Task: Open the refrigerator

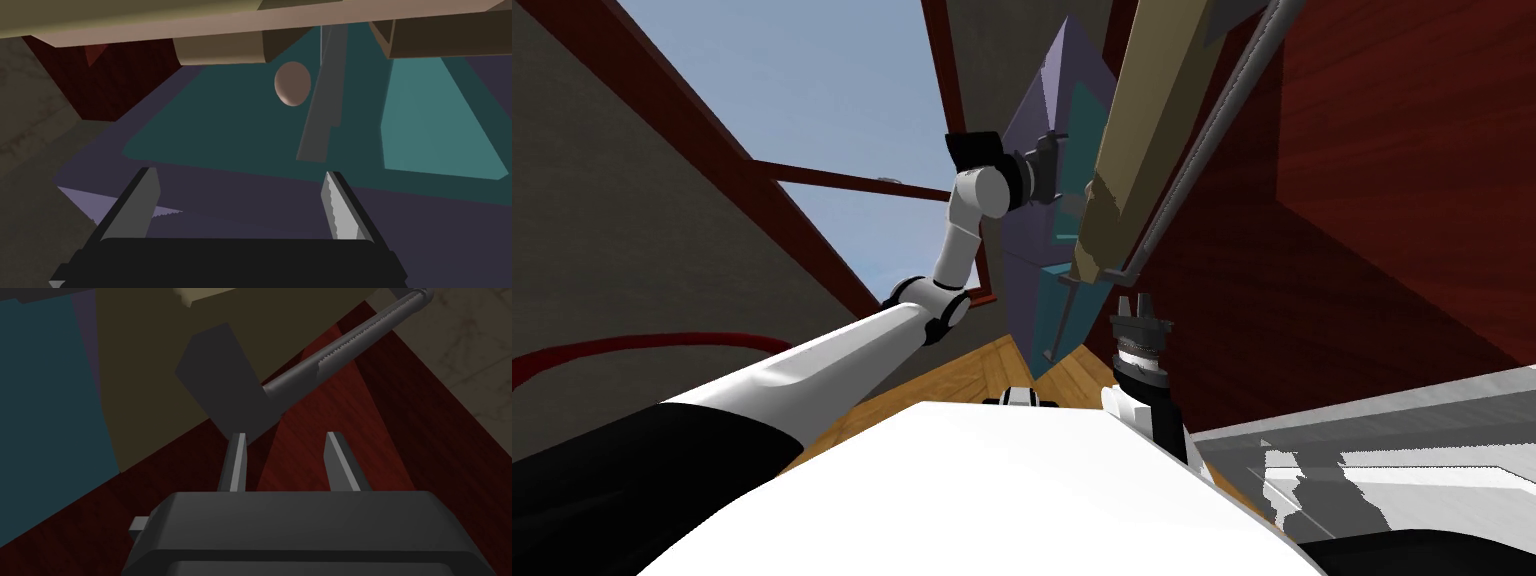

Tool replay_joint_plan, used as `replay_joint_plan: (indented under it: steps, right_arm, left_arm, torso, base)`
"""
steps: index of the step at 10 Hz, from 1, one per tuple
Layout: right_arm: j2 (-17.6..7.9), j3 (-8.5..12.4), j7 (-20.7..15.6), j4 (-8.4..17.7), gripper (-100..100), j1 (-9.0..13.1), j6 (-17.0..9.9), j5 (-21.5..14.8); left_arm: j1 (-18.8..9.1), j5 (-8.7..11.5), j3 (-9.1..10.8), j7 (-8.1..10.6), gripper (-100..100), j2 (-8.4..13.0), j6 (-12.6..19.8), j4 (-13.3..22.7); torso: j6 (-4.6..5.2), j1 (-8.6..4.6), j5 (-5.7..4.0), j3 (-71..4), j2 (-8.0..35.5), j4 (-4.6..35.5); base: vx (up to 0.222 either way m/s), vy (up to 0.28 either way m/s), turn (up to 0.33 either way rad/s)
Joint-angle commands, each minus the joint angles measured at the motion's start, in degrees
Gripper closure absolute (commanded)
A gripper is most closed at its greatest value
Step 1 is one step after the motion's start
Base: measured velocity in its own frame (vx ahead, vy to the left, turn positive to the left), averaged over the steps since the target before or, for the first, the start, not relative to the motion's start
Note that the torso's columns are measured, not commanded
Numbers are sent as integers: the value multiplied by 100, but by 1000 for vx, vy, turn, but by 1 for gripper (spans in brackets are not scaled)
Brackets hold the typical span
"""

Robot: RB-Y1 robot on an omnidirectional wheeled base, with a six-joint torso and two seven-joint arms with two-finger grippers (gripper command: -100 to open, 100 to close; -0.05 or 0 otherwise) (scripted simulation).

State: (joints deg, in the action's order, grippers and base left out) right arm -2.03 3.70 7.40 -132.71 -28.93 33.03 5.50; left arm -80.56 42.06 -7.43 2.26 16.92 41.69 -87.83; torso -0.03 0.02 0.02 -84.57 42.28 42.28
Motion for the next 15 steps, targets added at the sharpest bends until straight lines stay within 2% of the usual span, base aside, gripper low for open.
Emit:
replay_joint_plan:
  steps: [1,2,4,5,6,7,8,9,10,11,13,14,15]
  right_arm:
    - [0,0,0,0,0,0,0,0]
    - [0,0,0,0,0,1,0,0]
    - [0,0,0,0,0,1,0,0]
    - [0,0,0,0,0,1,0,0]
    - [0,0,0,0,0,0,0,0]
    - [0,0,0,0,0,1,0,0]
    - [0,0,0,0,0,0,0,0]
    - [0,-1,0,0,0,1,0,0]
    - [-1,-7,-1,2,0,-8,7,-4]
    - [-2,-9,-1,2,0,-9,11,-5]
    - [-4,-15,-3,2,0,-16,20,-9]
    - [-4,-14,-3,2,0,-16,19,-9]
    - [-3,-14,-2,2,0,-18,23,-9]
  left_arm:
    - [-359,71,-23,9,-100,18,177,160]
    - [-556,216,-62,42,-100,64,447,415]
    - [-806,216,-62,42,-100,64,487,434]
    - [-1054,357,-101,75,-100,109,750,703]
    - [-1235,357,-101,75,-100,109,788,703]
    - [-1431,493,-138,106,-100,153,1000,964]
    - [-1615,493,-138,106,-100,153,1078,964]
    - [-1825,622,-174,136,-100,198,1271,1216]
    - [-2021,622,-174,136,-100,198,1356,1216]
    - [-2186,746,-208,165,-100,243,1553,1457]
    - [-2429,746,-208,165,-100,243,1621,1457]
    - [-2642,862,-239,192,-100,289,1870,1685]
    - [-2785,862,-239,192,-100,289,1870,1685]
  torso:
    - [4,-3,-2,-1,-1,0]
    - [5,2,-1,1,2,0]
    - [5,-7,-4,-1,0,0]
    - [5,1,-1,2,4,0]
    - [0,0,0,-1,-2,0]
    - [5,-4,-2,-1,0,-1]
    - [2,-9,-3,1,2,0]
    - [5,-7,-4,1,1,1]
    - [-2,-14,0,-16,-15,-1]
    - [2,-11,-2,-20,-22,-6]
    - [2,-11,-2,-21,-24,-8]
    - [7,-8,-6,-8,-8,-3]
    - [1,-13,-6,-4,-4,1]
  base:
    - [23,-27,-11]
    - [32,-52,141]
    - [27,-44,35]
    - [39,-43,138]
    - [35,-54,85]
    - [24,-71,126]
    - [30,-70,74]
    - [41,-74,129]
    - [32,-58,68]
    - [40,-49,117]
    - [19,-39,24]
    - [18,-41,103]
    - [18,-44,73]
